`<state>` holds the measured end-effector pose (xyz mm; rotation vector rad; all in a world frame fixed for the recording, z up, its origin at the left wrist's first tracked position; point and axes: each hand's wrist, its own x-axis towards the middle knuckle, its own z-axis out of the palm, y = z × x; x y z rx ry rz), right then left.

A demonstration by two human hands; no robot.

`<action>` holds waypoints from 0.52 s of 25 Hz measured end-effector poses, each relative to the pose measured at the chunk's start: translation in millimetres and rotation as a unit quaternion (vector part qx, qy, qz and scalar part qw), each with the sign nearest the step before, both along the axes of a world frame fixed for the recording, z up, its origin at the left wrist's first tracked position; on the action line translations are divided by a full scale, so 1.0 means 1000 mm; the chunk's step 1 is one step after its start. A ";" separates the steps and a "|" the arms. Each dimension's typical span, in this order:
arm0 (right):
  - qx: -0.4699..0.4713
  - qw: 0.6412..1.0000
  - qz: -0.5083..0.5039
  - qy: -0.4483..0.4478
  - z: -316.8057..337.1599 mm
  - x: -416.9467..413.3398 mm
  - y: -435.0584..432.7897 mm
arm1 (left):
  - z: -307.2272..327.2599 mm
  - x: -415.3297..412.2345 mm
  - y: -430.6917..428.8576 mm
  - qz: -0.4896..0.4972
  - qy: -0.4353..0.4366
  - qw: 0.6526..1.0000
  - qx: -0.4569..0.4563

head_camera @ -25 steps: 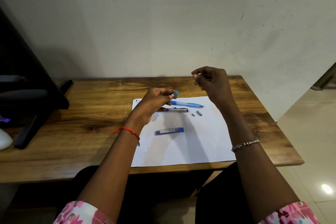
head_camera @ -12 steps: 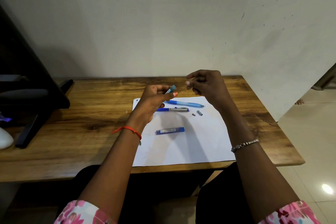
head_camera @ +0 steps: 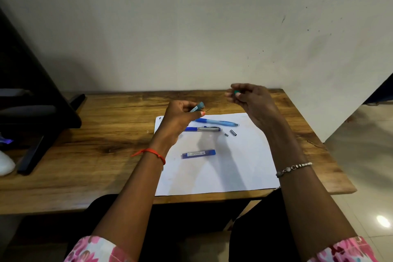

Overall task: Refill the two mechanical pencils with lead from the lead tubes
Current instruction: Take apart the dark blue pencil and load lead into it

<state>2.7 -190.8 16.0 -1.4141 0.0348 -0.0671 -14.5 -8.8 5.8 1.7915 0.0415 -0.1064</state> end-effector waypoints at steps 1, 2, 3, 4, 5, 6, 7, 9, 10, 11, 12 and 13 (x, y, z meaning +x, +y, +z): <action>0.005 1.000 0.005 -0.018 0.002 -0.001 0.001 | 0.000 0.000 0.000 -0.004 -0.001 1.000 0.006; -0.001 0.999 0.018 -0.031 0.004 -0.002 0.003 | 0.000 0.001 0.000 -0.007 -0.002 1.000 0.013; -0.022 0.998 0.035 -0.043 0.006 -0.003 0.005 | -0.001 0.001 0.000 -0.008 -0.003 1.000 0.019; -0.061 0.995 0.050 -0.053 0.008 -0.005 0.007 | -0.001 0.001 0.000 -0.006 -0.004 1.000 0.024; -0.111 0.990 0.059 -0.063 0.009 -0.007 0.009 | -0.001 0.001 -0.001 -0.004 -0.004 1.000 0.029; -0.163 0.982 0.062 -0.073 0.010 -0.008 0.011 | -0.001 0.002 -0.001 -0.002 -0.003 0.999 0.033; -0.210 0.972 0.064 -0.082 0.011 -0.009 0.012 | -0.001 0.002 -0.001 -0.002 -0.002 0.999 0.035; -0.278 0.954 0.067 -0.092 0.011 -0.011 0.016 | -0.001 0.002 -0.002 -0.004 -0.002 0.999 0.038; -0.294 0.949 0.068 -0.093 0.010 -0.011 0.017 | -0.001 0.002 -0.002 -0.005 -0.003 0.999 0.039; -0.304 0.946 0.067 -0.090 0.009 -0.011 0.018 | -0.001 0.002 -0.002 -0.007 -0.003 0.999 0.039; -0.310 0.945 0.065 -0.084 0.008 -0.011 0.019 | -0.001 0.002 -0.002 -0.008 -0.002 0.999 0.038; -0.316 0.944 0.063 -0.077 0.008 -0.011 0.019 | -0.001 0.002 -0.002 -0.008 -0.001 0.999 0.039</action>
